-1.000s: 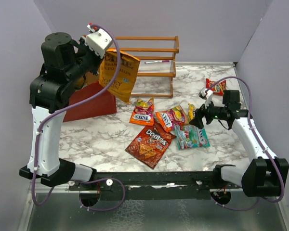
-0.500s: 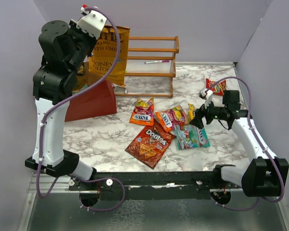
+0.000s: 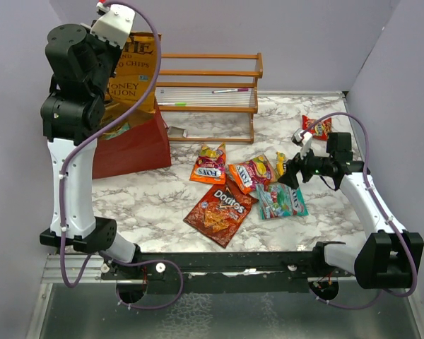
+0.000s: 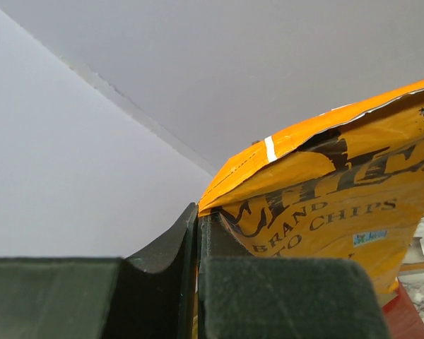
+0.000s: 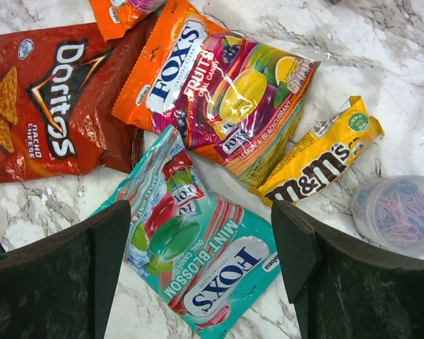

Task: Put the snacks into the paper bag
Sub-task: Place the snack in the paper bag.

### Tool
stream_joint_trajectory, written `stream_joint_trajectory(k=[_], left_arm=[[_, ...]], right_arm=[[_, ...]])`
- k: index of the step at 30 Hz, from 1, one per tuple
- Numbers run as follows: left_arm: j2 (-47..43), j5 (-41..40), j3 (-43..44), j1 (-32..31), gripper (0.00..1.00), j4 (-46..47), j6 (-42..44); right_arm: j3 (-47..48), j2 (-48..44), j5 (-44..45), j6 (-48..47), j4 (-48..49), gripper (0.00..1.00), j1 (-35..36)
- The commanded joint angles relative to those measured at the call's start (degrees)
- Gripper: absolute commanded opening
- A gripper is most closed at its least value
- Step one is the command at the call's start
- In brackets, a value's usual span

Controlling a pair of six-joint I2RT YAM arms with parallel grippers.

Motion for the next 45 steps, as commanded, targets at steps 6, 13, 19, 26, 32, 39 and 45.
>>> stream_joint_trajectory(k=[6, 13, 19, 26, 32, 39, 45], left_arm=[[-3.7, -5.6, -5.3, 3.7, 0.0, 5.3, 1.8], [-5.7, -5.0, -10.4, 5.2, 0.0, 6.5, 1.8], [-5.7, -3.7, -8.9, 5.9, 0.0, 6.2, 0.6], [-4.0, -2.9, -5.0, 6.3, 0.0, 5.7, 0.1], [-1.5, -3.4, -1.9, 6.5, 0.0, 6.1, 0.4], [-3.5, -6.0, -10.7, 6.6, 0.0, 10.5, 3.1], [-4.4, -7.1, -14.3, 7.1, 0.0, 11.6, 4.0]], right_arm=[[-0.4, -0.1, 0.7, 0.2, 1.7, 0.81, 0.3], [-0.4, 0.1, 0.5, 0.2, 1.7, 0.81, 0.3], [-0.5, 0.1, 0.5, 0.2, 1.6, 0.81, 0.3], [-0.5, 0.1, 0.6, 0.1, 1.5, 0.81, 0.3], [-0.5, 0.1, 0.8, 0.1, 1.6, 0.81, 0.3], [-0.5, 0.2, 0.9, 0.1, 1.6, 0.81, 0.3], [-0.5, 0.2, 0.9, 0.1, 1.6, 0.81, 0.3]])
